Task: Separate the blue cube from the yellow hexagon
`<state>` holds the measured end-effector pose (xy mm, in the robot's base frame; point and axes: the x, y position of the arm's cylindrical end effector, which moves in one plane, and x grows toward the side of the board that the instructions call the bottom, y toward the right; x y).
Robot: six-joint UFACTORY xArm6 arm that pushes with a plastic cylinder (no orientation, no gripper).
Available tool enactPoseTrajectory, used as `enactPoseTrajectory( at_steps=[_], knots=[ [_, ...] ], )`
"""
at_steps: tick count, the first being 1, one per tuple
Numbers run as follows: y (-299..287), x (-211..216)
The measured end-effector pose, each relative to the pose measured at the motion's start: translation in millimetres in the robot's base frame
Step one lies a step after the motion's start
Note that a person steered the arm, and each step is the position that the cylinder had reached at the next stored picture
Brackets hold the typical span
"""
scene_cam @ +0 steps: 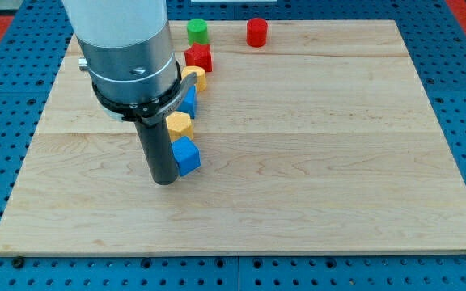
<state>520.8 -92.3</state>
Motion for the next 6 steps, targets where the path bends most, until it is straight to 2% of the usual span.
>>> enactPoseTrajectory(
  at_steps=[2, 4, 5, 6],
  knots=[
    [0.7, -29.5],
    [144.8, -77.6],
    [138.9, -61.4],
    [96.7, -14.8]
  ],
)
